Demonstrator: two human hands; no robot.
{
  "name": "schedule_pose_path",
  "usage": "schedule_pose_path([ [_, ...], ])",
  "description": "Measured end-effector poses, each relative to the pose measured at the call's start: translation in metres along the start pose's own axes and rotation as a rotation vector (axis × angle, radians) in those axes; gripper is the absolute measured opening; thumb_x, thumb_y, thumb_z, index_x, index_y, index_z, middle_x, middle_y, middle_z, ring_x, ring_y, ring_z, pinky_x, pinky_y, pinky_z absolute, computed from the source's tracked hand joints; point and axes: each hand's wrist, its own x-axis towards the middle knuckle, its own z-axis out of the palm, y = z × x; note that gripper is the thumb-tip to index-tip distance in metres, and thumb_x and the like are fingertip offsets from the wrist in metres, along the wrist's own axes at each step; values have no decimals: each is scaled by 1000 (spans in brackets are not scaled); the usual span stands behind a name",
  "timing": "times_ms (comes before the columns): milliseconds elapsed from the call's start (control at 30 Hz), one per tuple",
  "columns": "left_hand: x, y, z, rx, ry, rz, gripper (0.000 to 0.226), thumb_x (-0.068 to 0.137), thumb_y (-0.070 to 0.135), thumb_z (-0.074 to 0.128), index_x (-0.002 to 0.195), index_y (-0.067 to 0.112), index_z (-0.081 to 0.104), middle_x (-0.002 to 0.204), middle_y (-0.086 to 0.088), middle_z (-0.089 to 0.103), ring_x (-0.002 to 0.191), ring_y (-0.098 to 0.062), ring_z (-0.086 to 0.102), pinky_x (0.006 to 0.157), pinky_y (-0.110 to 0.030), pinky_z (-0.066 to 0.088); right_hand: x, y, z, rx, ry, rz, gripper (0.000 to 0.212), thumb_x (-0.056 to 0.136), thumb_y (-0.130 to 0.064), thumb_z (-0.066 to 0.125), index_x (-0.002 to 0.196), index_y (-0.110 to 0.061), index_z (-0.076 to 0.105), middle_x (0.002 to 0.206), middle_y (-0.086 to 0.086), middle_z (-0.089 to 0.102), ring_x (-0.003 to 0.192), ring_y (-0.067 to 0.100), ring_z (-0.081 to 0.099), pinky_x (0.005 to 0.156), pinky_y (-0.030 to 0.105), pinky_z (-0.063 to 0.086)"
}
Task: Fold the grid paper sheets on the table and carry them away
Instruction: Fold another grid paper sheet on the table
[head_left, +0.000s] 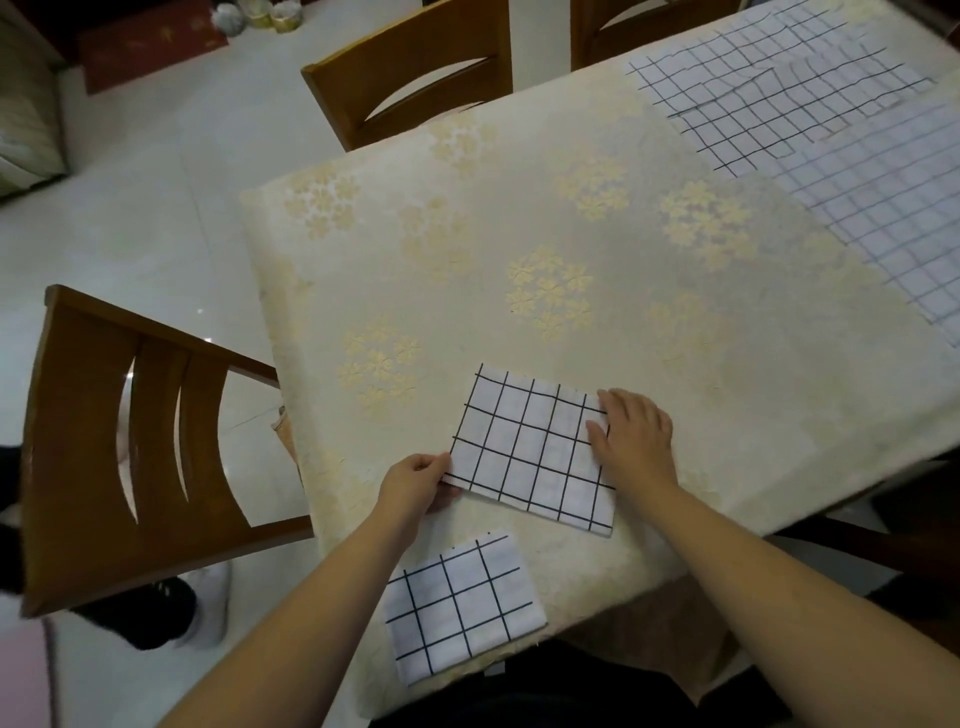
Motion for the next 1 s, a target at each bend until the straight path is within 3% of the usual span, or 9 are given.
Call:
schedule_pose_path([
  [100,-8,0,-2,-130,-110,-104,23,94,31,63,96,9,66,82,-10,71,72,-21,70,66,-30,58,31,-13,-9,100,-5,-27,42,98,-39,50,135,-20,54,136,5,52,128,28,39,103,40,26],
  [233,-23,-4,9,-306,-239,-212,16,91,25,67,90,10,61,70,-4,66,60,-12,61,57,-22,56,64,-34,-14,102,-152,-17,38,96,-48,49,126,-27,60,126,4,54,120,28,43,97,38,30],
  [367,-30,-10,27,-133,-323,-203,20,93,20,65,95,1,62,73,-9,66,62,-12,64,62,-23,56,82,-45,-19,162,-274,91,38,94,-54,49,118,-26,61,121,4,60,115,30,50,94,40,36],
  [500,-35,-10,37,-37,-290,-181,15,96,13,60,96,-1,60,77,-12,66,62,-12,68,66,-25,58,91,-52,-26,84,-408,120,43,89,-63,51,104,-25,64,110,3,64,110,29,54,89,37,37],
  [667,-39,-3,33,-165,-236,-196,16,101,19,53,104,3,52,88,-11,59,62,-17,69,55,-27,57,95,-47,-34,188,-552,141,49,84,-65,59,94,-18,67,92,3,64,98,28,60,90,41,45],
  [767,-42,2,30,-283,-221,-200,18,103,24,48,110,7,50,98,-15,58,58,-18,70,51,-29,57,90,-43,-42,337,-570,148,41,85,-53,66,90,-12,66,98,11,67,97,29,62,77,36,47],
  [833,-43,4,29,-328,-207,-190,20,104,27,46,113,10,50,94,-13,55,56,-18,69,49,-28,56,87,-41,-50,449,-575,160,38,85,-47,69,90,-10,67,100,10,66,93,26,62,71,33,47],
  [1000,-42,17,29,-348,-173,-141,31,99,37,53,115,11,54,93,-8,54,58,-16,66,53,-28,56,77,-33,-68,666,-516,235,36,84,-40,74,91,-6,68,77,1,58,65,15,51,55,27,40],
])
